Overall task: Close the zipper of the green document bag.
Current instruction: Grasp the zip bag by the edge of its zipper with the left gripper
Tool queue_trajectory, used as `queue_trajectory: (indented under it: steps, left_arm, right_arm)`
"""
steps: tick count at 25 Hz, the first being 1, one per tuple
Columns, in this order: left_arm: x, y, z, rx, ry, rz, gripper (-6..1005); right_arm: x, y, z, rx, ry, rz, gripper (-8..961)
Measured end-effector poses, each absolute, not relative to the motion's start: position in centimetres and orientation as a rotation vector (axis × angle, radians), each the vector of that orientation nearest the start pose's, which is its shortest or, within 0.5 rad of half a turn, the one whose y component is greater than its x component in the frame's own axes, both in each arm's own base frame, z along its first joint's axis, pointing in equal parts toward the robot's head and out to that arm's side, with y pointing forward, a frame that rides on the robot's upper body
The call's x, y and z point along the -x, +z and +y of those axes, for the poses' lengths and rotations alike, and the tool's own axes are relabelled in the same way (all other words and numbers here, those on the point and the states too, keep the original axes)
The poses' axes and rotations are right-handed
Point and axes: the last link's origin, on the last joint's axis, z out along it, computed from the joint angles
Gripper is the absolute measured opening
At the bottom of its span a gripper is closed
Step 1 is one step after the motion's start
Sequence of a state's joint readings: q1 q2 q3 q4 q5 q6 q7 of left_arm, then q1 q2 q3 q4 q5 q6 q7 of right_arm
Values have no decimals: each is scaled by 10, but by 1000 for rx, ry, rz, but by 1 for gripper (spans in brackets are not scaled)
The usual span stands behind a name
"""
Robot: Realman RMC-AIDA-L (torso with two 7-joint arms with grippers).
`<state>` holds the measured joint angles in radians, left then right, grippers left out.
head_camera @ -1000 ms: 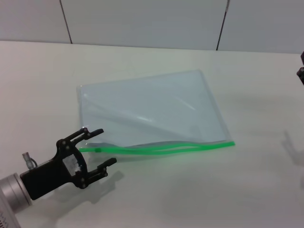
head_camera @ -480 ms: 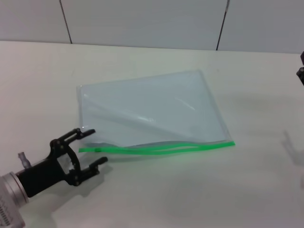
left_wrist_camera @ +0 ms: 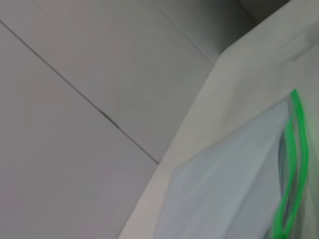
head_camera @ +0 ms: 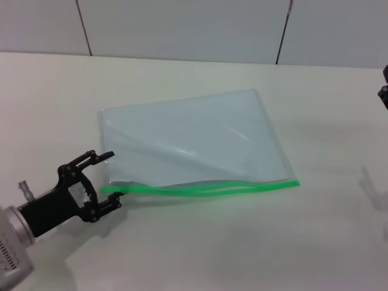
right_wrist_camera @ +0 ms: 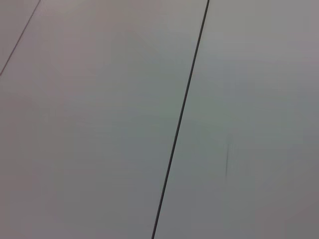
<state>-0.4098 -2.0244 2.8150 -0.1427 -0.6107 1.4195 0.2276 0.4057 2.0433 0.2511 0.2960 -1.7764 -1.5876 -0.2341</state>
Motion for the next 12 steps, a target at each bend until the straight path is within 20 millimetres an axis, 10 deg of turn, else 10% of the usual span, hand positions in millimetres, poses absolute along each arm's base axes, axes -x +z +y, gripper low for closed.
queue_trajectory:
  steps: [12]
  left_arm:
    - [345,-32,289,2230,-196,437,733]
  right_arm:
    - [-279,-9,294,1535,790,59,872]
